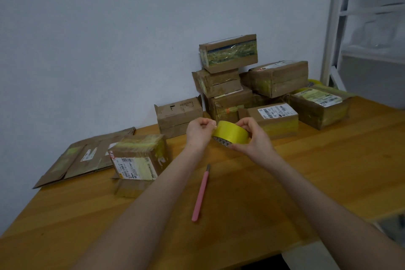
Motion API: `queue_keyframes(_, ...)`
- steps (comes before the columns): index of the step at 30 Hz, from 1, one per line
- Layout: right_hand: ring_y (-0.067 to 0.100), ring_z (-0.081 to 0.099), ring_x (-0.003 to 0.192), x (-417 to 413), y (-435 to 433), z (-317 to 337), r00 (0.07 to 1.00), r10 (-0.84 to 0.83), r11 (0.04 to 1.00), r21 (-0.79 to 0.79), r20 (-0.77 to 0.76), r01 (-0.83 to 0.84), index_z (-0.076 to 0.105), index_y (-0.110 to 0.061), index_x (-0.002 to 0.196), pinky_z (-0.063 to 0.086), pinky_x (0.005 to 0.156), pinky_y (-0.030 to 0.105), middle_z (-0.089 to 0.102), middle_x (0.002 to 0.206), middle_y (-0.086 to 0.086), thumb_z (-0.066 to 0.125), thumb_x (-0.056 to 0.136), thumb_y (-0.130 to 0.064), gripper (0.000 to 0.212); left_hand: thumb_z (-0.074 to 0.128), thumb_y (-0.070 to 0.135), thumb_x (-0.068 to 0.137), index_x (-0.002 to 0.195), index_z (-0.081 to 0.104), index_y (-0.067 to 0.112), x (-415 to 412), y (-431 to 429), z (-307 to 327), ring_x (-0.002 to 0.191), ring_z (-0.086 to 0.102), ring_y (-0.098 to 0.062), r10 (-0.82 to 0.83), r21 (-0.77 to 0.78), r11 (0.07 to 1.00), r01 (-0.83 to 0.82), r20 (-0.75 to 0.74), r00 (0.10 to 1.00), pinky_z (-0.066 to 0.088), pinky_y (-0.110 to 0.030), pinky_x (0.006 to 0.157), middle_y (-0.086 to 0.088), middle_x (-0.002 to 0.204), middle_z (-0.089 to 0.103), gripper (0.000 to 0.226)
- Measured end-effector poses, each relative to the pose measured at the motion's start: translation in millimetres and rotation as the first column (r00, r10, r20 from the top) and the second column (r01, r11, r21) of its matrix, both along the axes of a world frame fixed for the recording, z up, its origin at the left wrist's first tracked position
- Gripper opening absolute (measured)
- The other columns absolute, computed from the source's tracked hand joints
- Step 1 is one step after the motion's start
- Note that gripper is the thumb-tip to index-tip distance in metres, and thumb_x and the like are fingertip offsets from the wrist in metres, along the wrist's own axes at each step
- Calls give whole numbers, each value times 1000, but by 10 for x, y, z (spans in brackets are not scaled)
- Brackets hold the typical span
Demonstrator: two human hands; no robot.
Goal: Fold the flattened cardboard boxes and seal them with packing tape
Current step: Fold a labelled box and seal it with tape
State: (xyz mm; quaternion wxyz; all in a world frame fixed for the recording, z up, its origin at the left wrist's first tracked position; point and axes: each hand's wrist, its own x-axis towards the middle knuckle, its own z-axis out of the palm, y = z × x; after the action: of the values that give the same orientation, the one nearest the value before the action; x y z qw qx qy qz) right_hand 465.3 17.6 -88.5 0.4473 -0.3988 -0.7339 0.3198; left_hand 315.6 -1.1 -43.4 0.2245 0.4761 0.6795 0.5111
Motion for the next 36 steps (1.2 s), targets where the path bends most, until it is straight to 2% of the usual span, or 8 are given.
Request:
queue_keyframes(2, 10, 52, 102, 14, -10, -15, 1000, -9, 1000, -4, 3, 9, 45, -25, 108, 48, 84, 29, 54, 107, -7, 82, 70, -14, 54, 61, 13, 91, 107, 55, 16, 14, -18, 11, 98, 59, -19, -3, -9, 1000, 4, 87, 996, 47, -26, 78, -5, 104, 64, 17)
queue_keyframes(6, 10, 51, 102, 43, -54, -4, 1000, -15, 1000, -2, 7, 15, 45, -24, 108, 48, 83, 30, 54, 106, -7, 82, 70, -15, 54, 59, 10, 92, 95, 65, 18, 50, -74, 26, 98, 59, -18, -32, 4, 999, 31, 37, 999, 49, -26, 76, -6, 105, 65, 10)
queue_keyframes(14, 13, 52, 102, 129, -166, 93, 999, 15, 1000, 2, -29, -15, 46, -22, 108, 49, 84, 34, 55, 107, -3, 82, 69, -12, 53, 70, 13, 84, 99, 75, 11, 47, -205, 111, 93, 62, -15, -89, 40, 994, 100, -216, 972, 53, -29, 83, -1, 94, 69, 16)
queue_keyframes(19, 13, 51, 103, 131, -238, 125, 1000, -7, 999, 34, 14, 7, 46, -22, 111, 47, 82, 30, 54, 110, -3, 81, 71, -14, 54, 67, 16, 87, 96, 74, 11, 66, -224, 111, 96, 42, -5, 40, 126, 991, 31, -519, 854, 40, -20, 86, 0, 104, 53, 13)
queue_keyframes(21, 13, 52, 102, 145, -255, 142, 996, -32, 998, 51, 79, 28, 45, -22, 113, 49, 81, 30, 53, 109, -5, 81, 71, -15, 56, 66, 18, 88, 98, 72, 11, 74, -223, 86, 99, 37, -7, 48, 118, 993, 24, -571, 820, 35, -20, 85, 0, 109, 43, 14)
queue_keyframes(24, 16, 54, 100, 174, -275, 172, 972, -69, 996, 76, 224, 53, 42, -25, 112, 51, 81, 36, 52, 108, -7, 82, 71, -19, 57, 62, 20, 91, 99, 72, 13, 121, -194, 7, 105, 50, -13, 48, 79, 997, -3, -576, 816, 38, -22, 84, -3, 113, 56, 15)
queue_keyframes(29, 21, 56, 109, 401, -258, 153, 854, -146, 989, 38, 499, 146, 40, -28, 117, 49, 88, 36, 57, 118, -3, 82, 70, -29, 62, 55, 16, 95, 117, 67, 15, -27, -197, -56, 115, 57, -18, 70, 24, 998, -66, -407, 911, 45, -32, 99, -5, 122, 65, 25)
queue_keyframes(36, 22, 50, 117, 310, -320, -61, 637, -186, 981, 110, 748, 158, 43, -27, 121, 39, 98, 35, 56, 124, 2, 69, 83, -30, 46, 54, 16, 96, 112, 68, 16, -126, -346, -196, 84, 52, -1, -61, -93, 996, 16, -502, 863, 44, -13, 70, -3, 122, 63, 22)
